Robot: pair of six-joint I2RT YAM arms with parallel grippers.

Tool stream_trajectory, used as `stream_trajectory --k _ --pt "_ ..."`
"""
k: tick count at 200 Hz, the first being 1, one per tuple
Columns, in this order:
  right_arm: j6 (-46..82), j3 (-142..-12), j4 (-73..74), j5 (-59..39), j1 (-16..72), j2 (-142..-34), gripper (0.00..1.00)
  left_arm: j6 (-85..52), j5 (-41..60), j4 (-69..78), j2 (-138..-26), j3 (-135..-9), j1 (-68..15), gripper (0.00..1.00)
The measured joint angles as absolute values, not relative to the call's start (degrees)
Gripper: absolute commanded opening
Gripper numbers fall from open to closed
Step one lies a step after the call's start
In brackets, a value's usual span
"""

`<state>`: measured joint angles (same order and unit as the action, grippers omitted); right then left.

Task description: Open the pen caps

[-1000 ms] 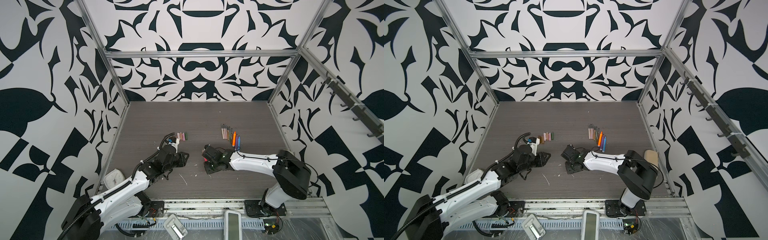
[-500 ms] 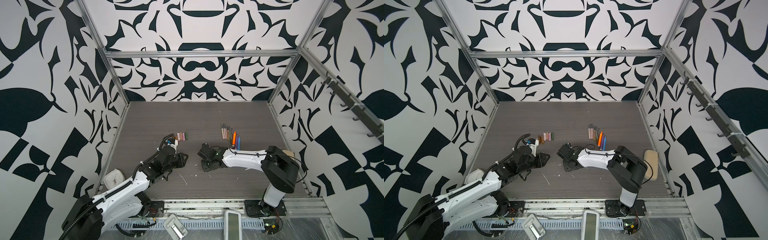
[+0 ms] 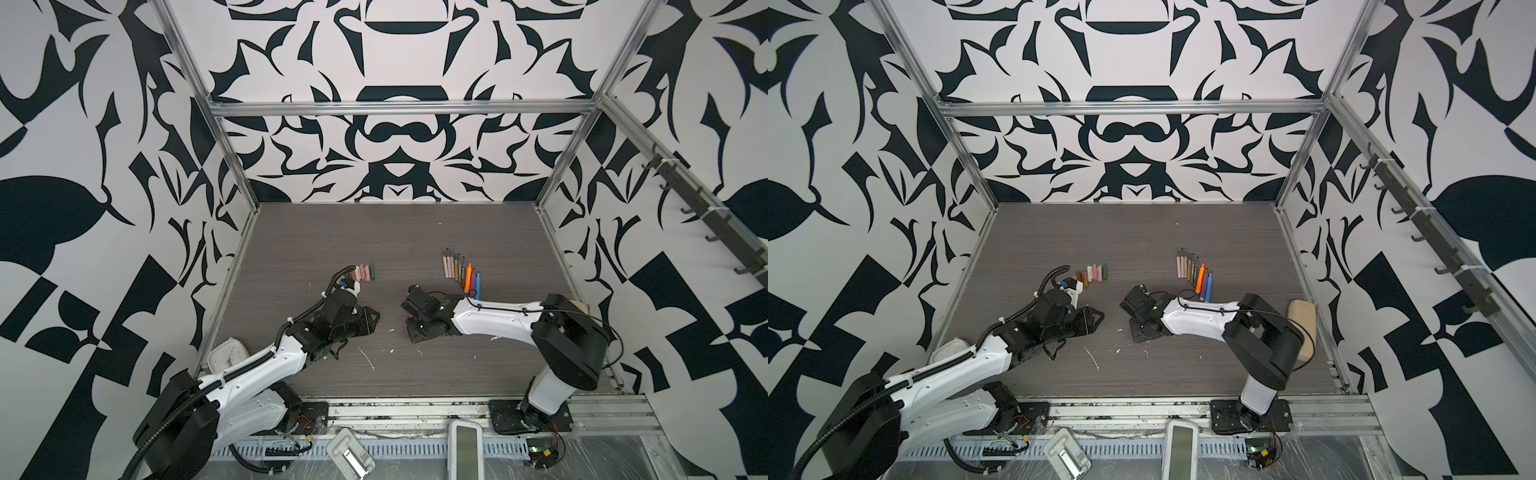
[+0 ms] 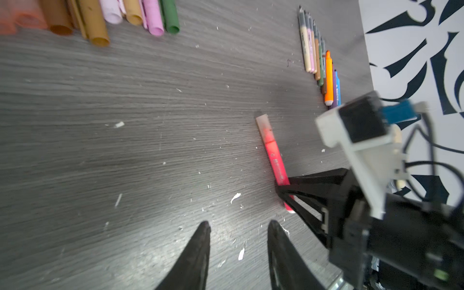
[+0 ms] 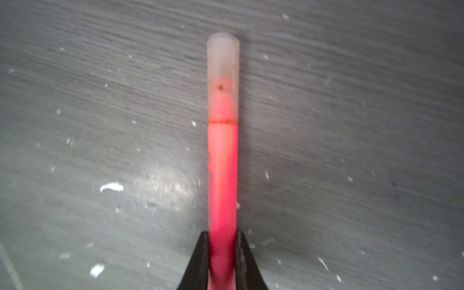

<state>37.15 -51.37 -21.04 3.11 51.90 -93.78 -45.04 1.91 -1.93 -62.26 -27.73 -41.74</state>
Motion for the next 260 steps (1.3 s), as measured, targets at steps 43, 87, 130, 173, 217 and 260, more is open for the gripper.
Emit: stream_trajectory --k 43,87,130,173,217,260 --pt "37.1 -43.6 -16.7 -4.6 48.8 -81.3 0.0 -48.3 8.2 1.4 -67.7 -30.5 -41.7 0.44" --pt "37.3 -41.0 -14.8 -9.0 48.8 -76.3 0.0 -53.7 14.2 7.6 -72.8 -33.9 -41.7 0.44" --pt "37.3 -39.7 -12.6 -12.6 48.8 -73.8 0.0 -57.3 18.2 11.9 -78.5 -34.9 -41.7 0.44" --pt "37.4 -38.6 -10.5 -15.5 48.8 -72.9 0.0 -60.1 22.3 15.9 -84.1 -35.4 -41.7 0.43" --pt "37.4 -38.0 -9.1 -17.3 48.8 -72.9 0.0 -61.3 23.7 18.2 -85.1 -35.7 -41.7 0.43" --pt "37.4 -37.8 -8.6 -18.1 49.3 -72.9 0.0 -61.3 23.8 18.2 -85.1 -35.9 -41.7 0.41"
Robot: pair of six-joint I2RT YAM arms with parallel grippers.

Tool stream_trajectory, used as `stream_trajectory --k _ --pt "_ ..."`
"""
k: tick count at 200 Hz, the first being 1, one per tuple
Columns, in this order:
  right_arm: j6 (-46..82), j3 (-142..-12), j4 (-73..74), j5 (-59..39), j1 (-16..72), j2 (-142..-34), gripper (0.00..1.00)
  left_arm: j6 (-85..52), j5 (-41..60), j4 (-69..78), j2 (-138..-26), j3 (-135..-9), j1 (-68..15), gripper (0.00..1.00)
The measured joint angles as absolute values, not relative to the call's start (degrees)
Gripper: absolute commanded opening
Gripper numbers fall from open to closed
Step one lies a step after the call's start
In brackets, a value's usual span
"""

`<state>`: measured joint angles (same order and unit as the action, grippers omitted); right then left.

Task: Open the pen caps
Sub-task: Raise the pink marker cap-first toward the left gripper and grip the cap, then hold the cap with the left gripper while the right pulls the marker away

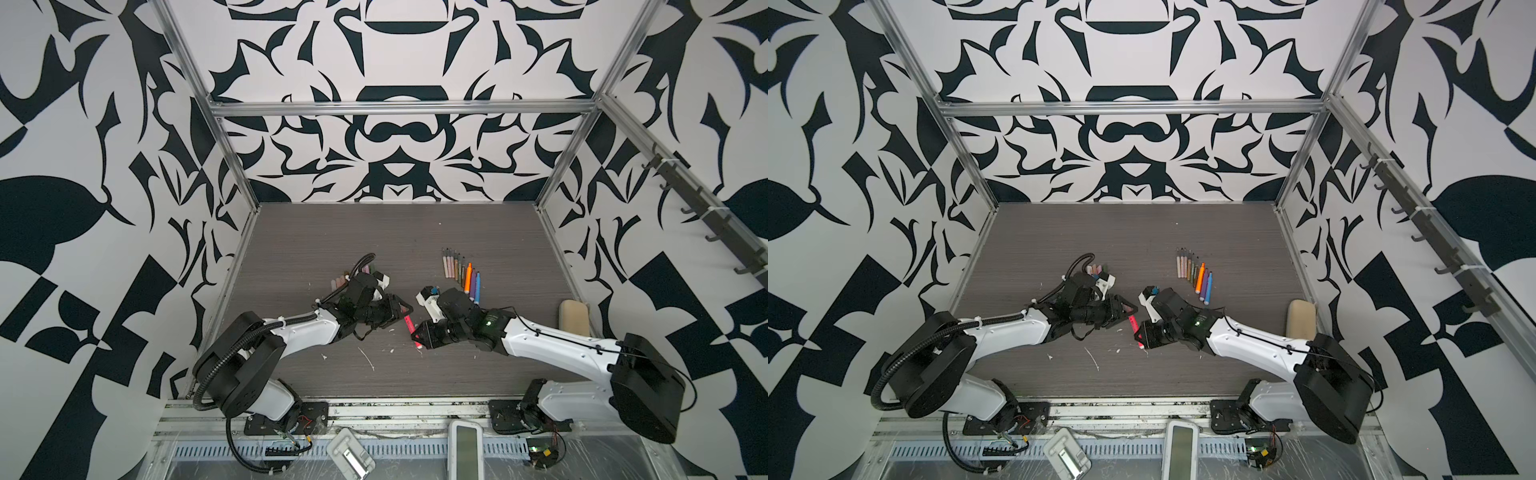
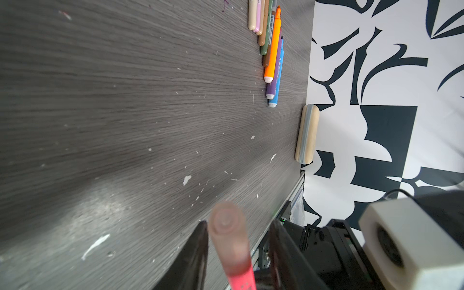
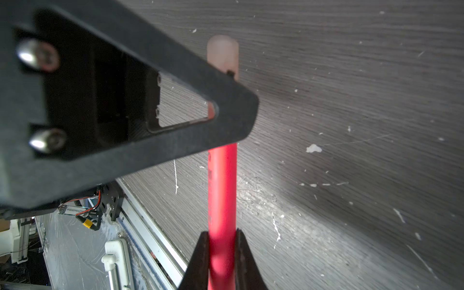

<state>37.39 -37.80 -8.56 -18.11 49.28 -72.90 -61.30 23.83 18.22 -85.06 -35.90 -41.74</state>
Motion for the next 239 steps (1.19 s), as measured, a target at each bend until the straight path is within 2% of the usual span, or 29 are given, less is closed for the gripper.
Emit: stream_trajectory --k 90,102,124,140,161,177,200,239 --pt "37.8 -37.6 -6.9 -18.4 51.0 -73.4 0.0 -61.1 23.9 18.2 -84.9 -35.9 -40.8 0.31" --pt "38.0 -37.5 -6.6 -18.3 51.2 -73.4 0.0 -61.1 23.9 18.1 -84.8 -35.9 -40.6 0.25" --pt "38.3 -36.9 -5.5 -18.2 51.2 -73.4 0.0 -61.5 24.1 18.1 -84.5 -35.9 -40.2 0.06" --pt "38.6 -36.6 -4.8 -18.2 51.3 -73.3 0.0 -61.0 24.4 18.1 -84.4 -35.9 -40.2 0.0" --pt "38.8 -36.4 -4.4 -18.1 51.5 -73.3 0.0 -61.1 24.4 17.8 -84.4 -35.9 -40.1 0.01" --pt "38.9 -36.4 -4.4 -18.1 51.5 -73.3 0.0 -61.1 24.4 17.8 -84.4 -35.9 -40.1 0.11" --pt "38.9 -36.4 -4.0 -18.0 51.6 -73.3 0.0 -61.1 24.4 17.7 -84.1 -35.9 -39.9 0.2" --pt "38.9 -36.4 -3.6 -17.7 51.9 -73.3 0.0 -61.0 24.4 17.5 -83.6 -35.9 -39.7 0.24"
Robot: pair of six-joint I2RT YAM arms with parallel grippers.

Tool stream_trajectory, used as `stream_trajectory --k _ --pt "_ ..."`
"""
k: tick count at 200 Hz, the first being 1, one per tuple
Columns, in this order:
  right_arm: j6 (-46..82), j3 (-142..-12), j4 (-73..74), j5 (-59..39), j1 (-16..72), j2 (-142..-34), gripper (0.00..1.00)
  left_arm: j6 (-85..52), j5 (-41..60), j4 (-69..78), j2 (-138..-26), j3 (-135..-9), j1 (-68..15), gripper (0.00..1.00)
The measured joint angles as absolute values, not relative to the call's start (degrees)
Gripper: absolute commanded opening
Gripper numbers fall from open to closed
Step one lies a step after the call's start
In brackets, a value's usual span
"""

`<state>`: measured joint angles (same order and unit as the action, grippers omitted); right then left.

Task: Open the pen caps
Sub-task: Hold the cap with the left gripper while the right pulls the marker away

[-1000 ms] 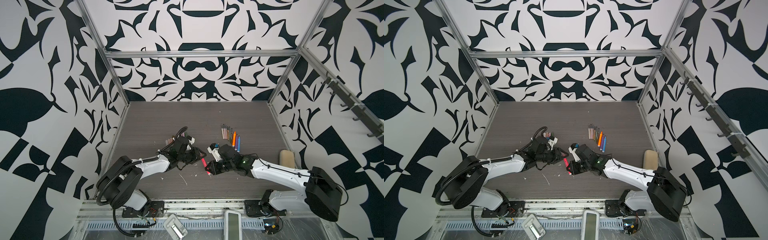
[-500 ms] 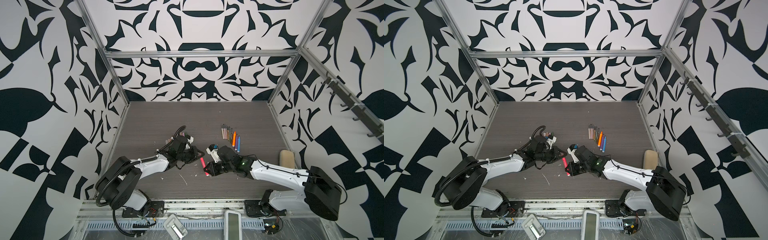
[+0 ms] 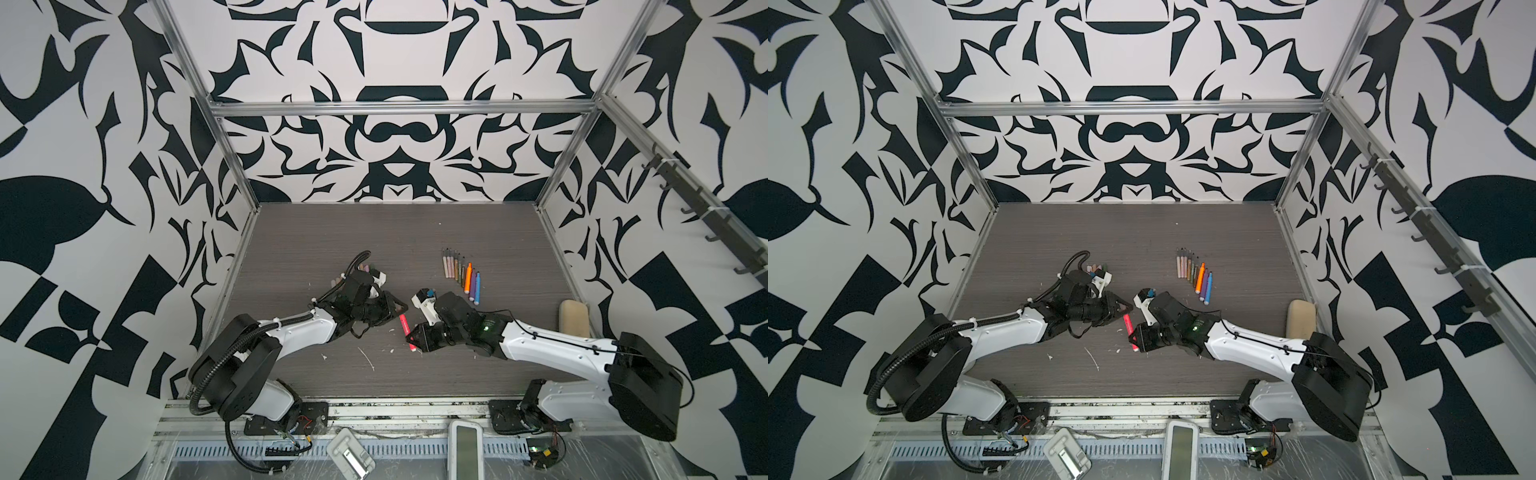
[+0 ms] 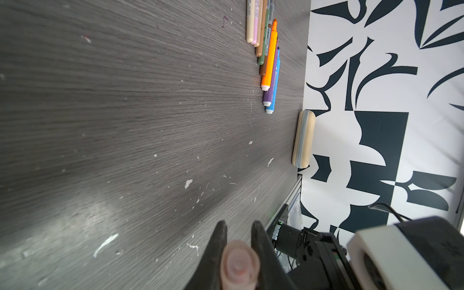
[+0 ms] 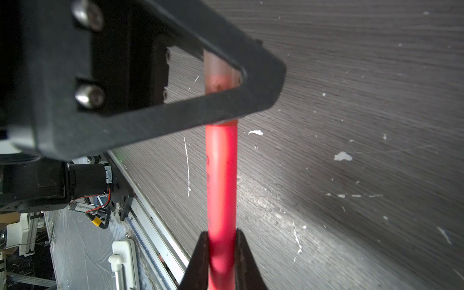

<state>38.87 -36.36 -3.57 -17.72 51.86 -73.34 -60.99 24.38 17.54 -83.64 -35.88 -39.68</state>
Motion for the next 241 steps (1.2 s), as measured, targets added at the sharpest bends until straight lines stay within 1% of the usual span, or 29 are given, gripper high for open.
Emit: stream_trajectory --k 19,32,43,54,69,79,148,182,232,241 --pt "38.9 -36.4 -3.6 -17.7 51.9 -73.4 0.0 -61.1 24.3 17.6 -83.4 -35.9 -39.3 0.27" --pt "38.9 -36.4 -3.7 -17.7 51.9 -73.5 0.0 -60.9 24.3 17.5 -83.2 -35.9 -38.9 0.34" --pt "38.9 -36.4 -3.8 -17.7 52.0 -73.6 0.0 -61.3 24.1 17.5 -82.9 -35.9 -38.7 0.34" --pt "38.9 -36.4 -4.1 -17.7 52.0 -73.6 0.0 -61.2 23.9 17.5 -82.6 -35.9 -38.5 0.33" --pt "38.9 -36.4 -4.2 -17.7 52.0 -73.6 0.0 -61.2 23.8 17.5 -82.4 -35.9 -38.2 0.27" --pt "38.9 -36.4 -4.3 -17.7 52.0 -73.6 0.0 -61.3 23.9 17.5 -82.4 -35.8 -38.2 0.24" --pt "38.8 -37.8 -6.4 -17.3 52.1 -74.2 0.0 -61.7 25.2 18.3 -82.7 -35.8 -38.2 0.29" --pt "38.6 -38.8 -7.6 -16.5 52.2 -74.3 0.0 -61.7 25.8 18.7 -82.7 -35.8 -38.0 0.29" --pt "38.4 -40.0 -8.9 -16.0 52.2 -74.3 0.0 -61.8 26.0 19.6 -82.9 -35.7 -38.0 0.25" --pt "38.4 -40.1 -9.0 -15.8 52.2 -74.3 0.0 -61.8 26.1 19.7 -83.0 -35.6 -38.0 0.22"
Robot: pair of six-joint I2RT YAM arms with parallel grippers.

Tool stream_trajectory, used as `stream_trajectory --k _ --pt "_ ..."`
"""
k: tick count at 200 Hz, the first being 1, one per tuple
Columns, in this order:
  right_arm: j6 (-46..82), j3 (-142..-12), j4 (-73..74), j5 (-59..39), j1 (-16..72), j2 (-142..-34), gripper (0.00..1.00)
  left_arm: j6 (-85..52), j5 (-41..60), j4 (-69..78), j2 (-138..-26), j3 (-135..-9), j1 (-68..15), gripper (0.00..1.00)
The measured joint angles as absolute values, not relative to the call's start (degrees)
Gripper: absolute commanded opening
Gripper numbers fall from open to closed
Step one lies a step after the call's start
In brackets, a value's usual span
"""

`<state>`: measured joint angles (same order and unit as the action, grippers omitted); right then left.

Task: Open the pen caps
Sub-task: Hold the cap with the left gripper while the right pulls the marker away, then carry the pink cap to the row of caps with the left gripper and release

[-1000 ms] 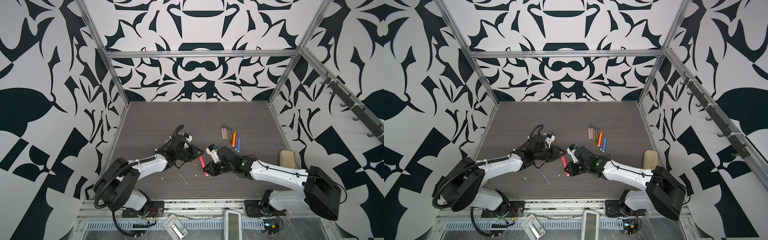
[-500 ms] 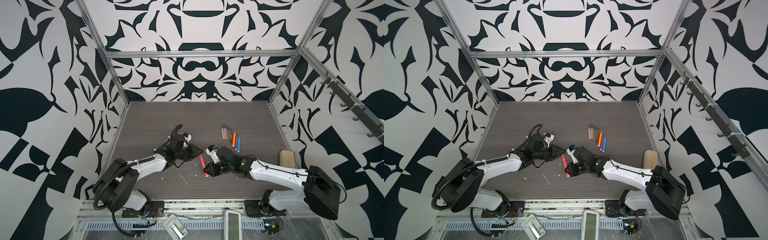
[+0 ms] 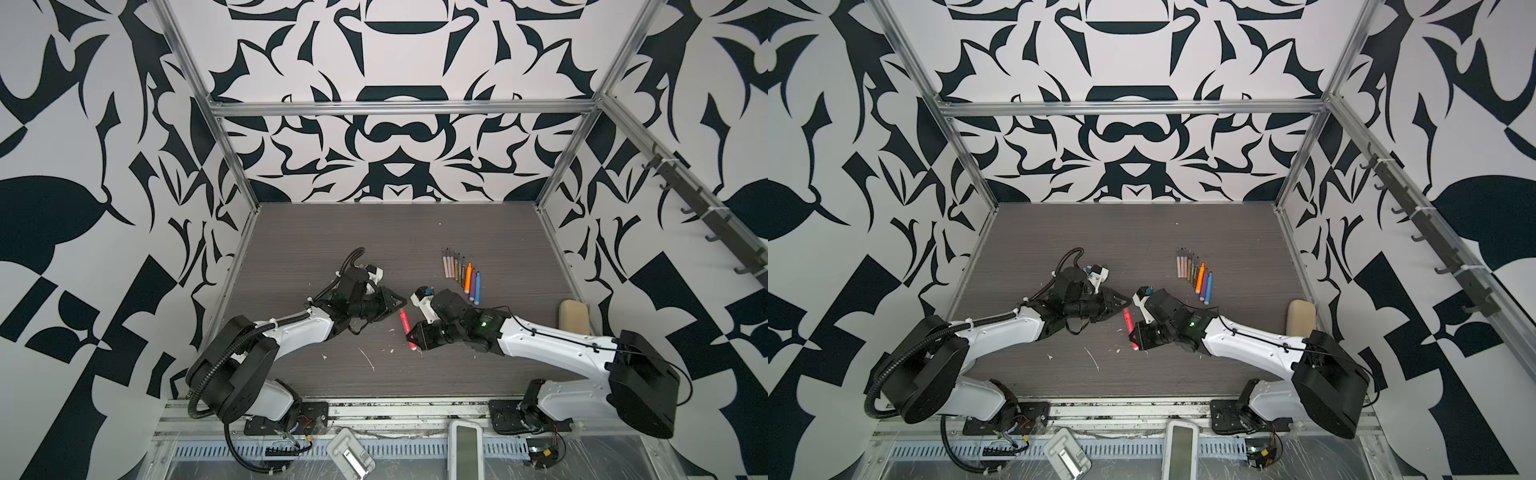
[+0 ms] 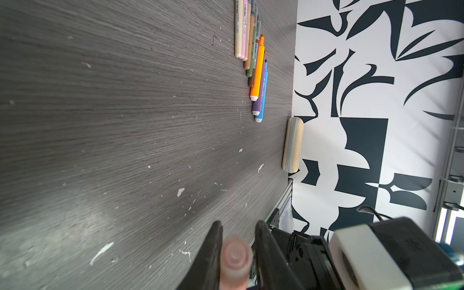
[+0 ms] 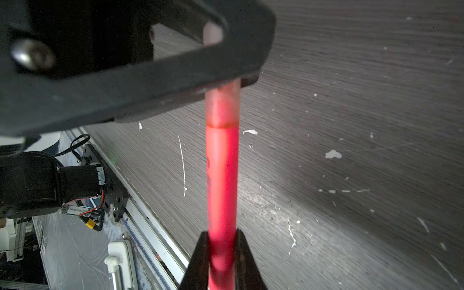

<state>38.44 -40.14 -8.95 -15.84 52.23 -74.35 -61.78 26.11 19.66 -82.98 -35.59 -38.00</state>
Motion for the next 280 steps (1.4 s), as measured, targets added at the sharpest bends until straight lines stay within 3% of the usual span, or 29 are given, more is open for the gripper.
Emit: stream_trajectory --k 32,50,61,74,120,144,150,159,220,280 --pt "38.4 -40.2 -9.2 -15.8 52.2 -74.3 0.0 -61.5 26.3 19.9 -83.1 -35.2 -37.9 0.0" --pt "38.4 -40.3 -9.3 -15.6 52.2 -74.3 0.0 -61.6 26.5 20.4 -83.4 -35.2 -37.9 0.0" --pt "38.4 -40.3 -9.5 -15.5 52.2 -74.3 0.18 -61.6 26.7 20.6 -83.7 -35.2 -37.9 0.0" --pt "38.4 -40.3 -9.6 -15.3 52.2 -74.3 0.31 -61.7 27.0 21.0 -84.0 -35.2 -37.9 0.0" --pt "38.2 -40.9 -9.6 -13.8 52.2 -75.0 0.33 -62.4 28.2 23.0 -84.0 -35.1 -37.9 0.0" --pt "38.0 -43.6 -9.5 -13.8 52.2 -78.9 0.3 -63.2 28.7 24.3 -84.0 -35.0 -37.9 0.0" --pt "37.9 -44.3 -9.5 -13.8 52.2 -79.9 0.21 -63.4 28.8 24.7 -84.0 -35.0 -37.9 0.0" --pt "37.3 -45.1 -9.3 -13.8 52.2 -81.3 0.0 -63.7 29.0 25.2 -84.0 -34.8 -37.9 0.0" --pt "39.3 -42.7 -6.5 -13.8 53.3 -80.8 0.0 -62.0 29.3 21.0 -83.9 -35.4 -37.3 0.0" --pt "42.2 -38.9 2.0 -7.0 55.9 -74.5 0.0 -54.5 40.3 6.8 -83.8 -44.9 -31.3 0.0"
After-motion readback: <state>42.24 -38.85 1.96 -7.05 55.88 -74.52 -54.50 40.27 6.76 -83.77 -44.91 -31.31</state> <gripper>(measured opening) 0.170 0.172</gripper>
